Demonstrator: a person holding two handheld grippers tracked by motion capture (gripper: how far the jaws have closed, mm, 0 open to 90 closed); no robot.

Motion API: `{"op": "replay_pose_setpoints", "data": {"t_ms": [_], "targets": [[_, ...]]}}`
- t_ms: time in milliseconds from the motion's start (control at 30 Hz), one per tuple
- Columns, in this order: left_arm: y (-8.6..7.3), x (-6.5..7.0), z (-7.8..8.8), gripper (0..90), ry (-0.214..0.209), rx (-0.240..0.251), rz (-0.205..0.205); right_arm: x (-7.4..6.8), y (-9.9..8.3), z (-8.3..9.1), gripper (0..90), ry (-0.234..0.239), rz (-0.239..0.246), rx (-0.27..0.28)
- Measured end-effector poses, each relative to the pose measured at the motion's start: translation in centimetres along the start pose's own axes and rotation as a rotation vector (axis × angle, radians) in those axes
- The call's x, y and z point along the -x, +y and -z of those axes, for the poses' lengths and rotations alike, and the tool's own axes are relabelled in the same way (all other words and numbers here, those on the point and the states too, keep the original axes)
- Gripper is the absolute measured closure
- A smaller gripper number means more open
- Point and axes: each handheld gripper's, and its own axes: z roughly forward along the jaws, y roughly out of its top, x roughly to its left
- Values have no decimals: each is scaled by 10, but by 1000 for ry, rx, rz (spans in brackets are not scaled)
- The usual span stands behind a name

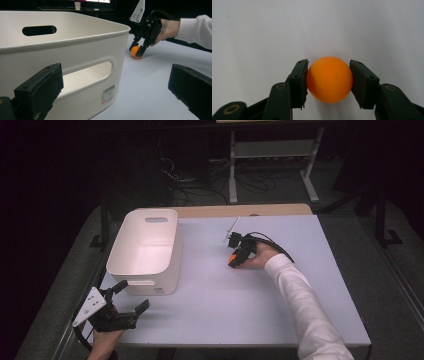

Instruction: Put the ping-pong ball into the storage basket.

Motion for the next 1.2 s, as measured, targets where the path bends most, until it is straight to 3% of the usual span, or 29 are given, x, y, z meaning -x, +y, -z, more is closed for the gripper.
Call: {"op": "replay_pose_setpoints", "data": {"t_ms": [333,667,1200], "targets": [[0,0,-1,0,-3,-1,-1,-5,4,12,493,22,20,56],[0,0,-1,0,-2,-3,-2,-11,12,20,492,27,33,72],[0,0,-1,0,-4,-5,-1,-23,32,39,491,30,97,131]]}}
